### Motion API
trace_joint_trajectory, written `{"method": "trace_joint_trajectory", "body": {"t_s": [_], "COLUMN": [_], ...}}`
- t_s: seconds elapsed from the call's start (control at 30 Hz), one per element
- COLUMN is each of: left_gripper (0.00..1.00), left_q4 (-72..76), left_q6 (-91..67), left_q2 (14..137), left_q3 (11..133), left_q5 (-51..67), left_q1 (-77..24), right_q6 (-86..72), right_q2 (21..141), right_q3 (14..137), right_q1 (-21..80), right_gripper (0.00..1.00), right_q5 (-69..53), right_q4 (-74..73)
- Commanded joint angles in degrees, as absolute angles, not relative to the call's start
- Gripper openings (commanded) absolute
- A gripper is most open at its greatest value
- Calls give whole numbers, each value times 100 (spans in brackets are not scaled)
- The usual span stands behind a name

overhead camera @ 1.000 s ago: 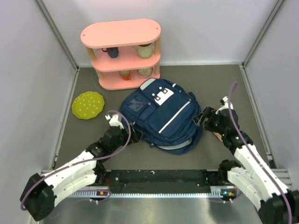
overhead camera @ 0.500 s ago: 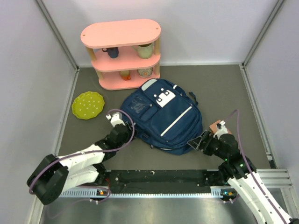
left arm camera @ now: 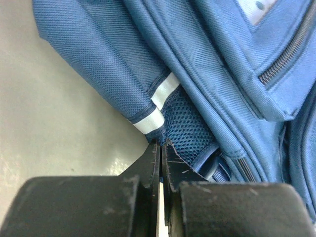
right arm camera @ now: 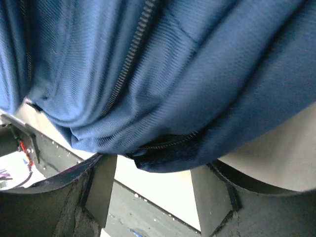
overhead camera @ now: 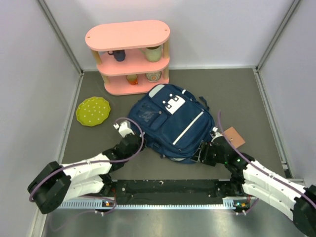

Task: Pack the student bag
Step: Adjust the student bag at the center of the board.

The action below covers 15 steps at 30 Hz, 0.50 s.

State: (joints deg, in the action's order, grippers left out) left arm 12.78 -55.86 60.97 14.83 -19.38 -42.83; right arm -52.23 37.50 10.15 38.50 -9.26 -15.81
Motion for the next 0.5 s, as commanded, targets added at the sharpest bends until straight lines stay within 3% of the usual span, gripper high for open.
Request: {"method": "trace_joint_trajectory", "body": {"t_s": [0.0,0.3,0.47], "left_gripper": [0,0,0], "left_q4": [785,-884,-1116], "left_q6": [-6142,-8286,-8815], "left_q2": [5644,5528,5511], "left_q3": [1617,1661,1836], "left_q5": [-2433,-3865,-4218], "left_q1": [-5078,-6590,-6697], "right_q6": [-4756,-3815,-3753], "right_q2": [4516,5800,4848], "right_q3": [1774,2734,2286], "right_q1": [3885,3657,3647], "right_gripper": [59,62,69], "right_q5": [-203,185,123], "right_q4": [-747,-826,-1272]}}
